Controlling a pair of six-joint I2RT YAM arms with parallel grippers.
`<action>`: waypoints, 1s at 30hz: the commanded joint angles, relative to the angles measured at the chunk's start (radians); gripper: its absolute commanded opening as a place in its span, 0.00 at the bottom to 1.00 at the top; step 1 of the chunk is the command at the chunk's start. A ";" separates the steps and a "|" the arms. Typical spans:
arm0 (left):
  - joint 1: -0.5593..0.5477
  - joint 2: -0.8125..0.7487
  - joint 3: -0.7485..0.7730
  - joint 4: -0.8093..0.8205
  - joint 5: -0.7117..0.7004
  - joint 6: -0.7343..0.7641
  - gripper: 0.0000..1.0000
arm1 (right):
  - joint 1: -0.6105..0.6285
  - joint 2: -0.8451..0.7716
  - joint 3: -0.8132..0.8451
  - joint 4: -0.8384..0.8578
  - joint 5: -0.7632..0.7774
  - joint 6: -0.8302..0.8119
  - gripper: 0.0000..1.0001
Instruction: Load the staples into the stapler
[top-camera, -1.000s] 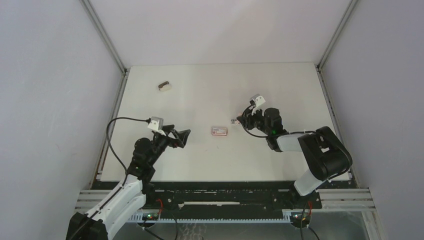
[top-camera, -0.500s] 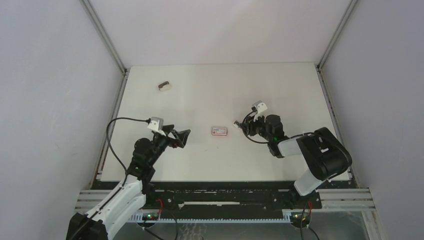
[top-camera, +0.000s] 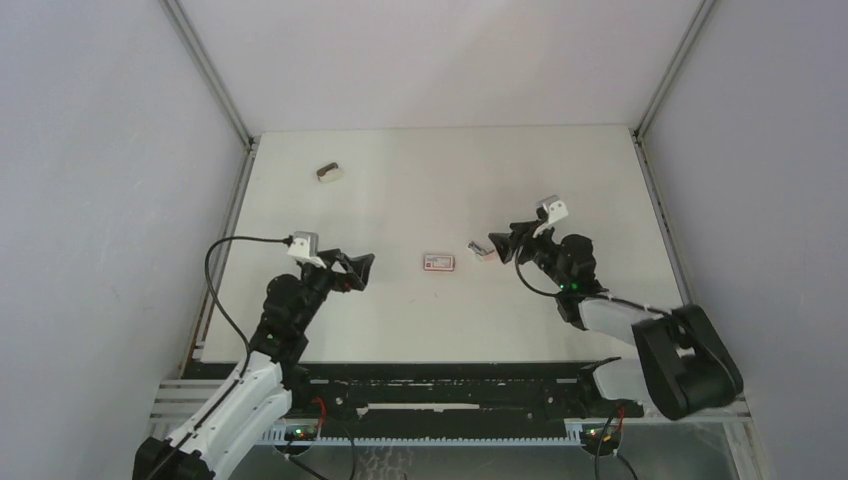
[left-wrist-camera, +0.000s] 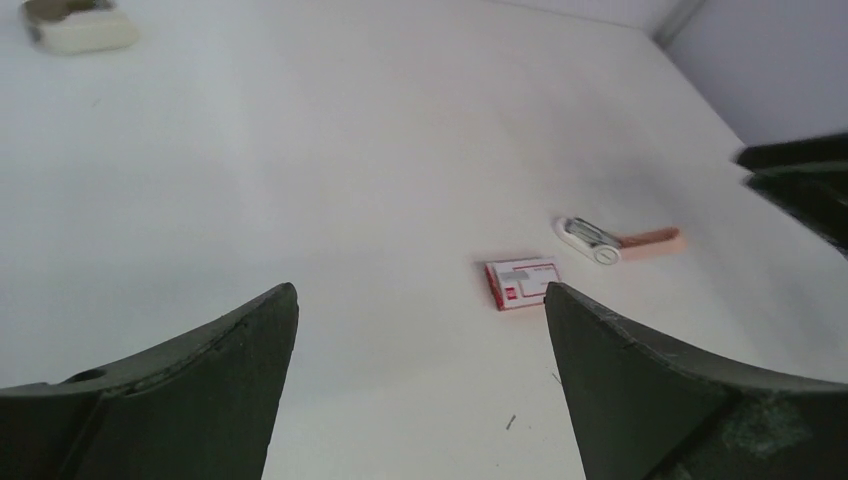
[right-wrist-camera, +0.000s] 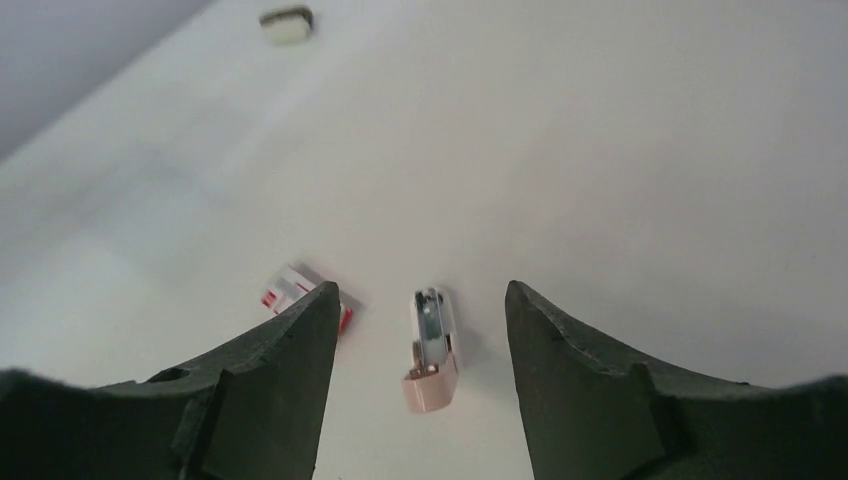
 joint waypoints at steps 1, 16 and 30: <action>0.012 0.010 0.197 -0.228 -0.261 -0.121 0.98 | -0.027 -0.223 0.028 -0.149 -0.010 0.116 0.61; 0.274 0.767 0.931 -0.610 -0.309 -0.138 0.92 | -0.049 -0.839 0.066 -0.730 0.146 0.106 0.73; 0.355 1.525 1.781 -0.931 -0.233 -0.028 0.88 | -0.068 -0.822 0.079 -0.753 0.036 0.111 0.72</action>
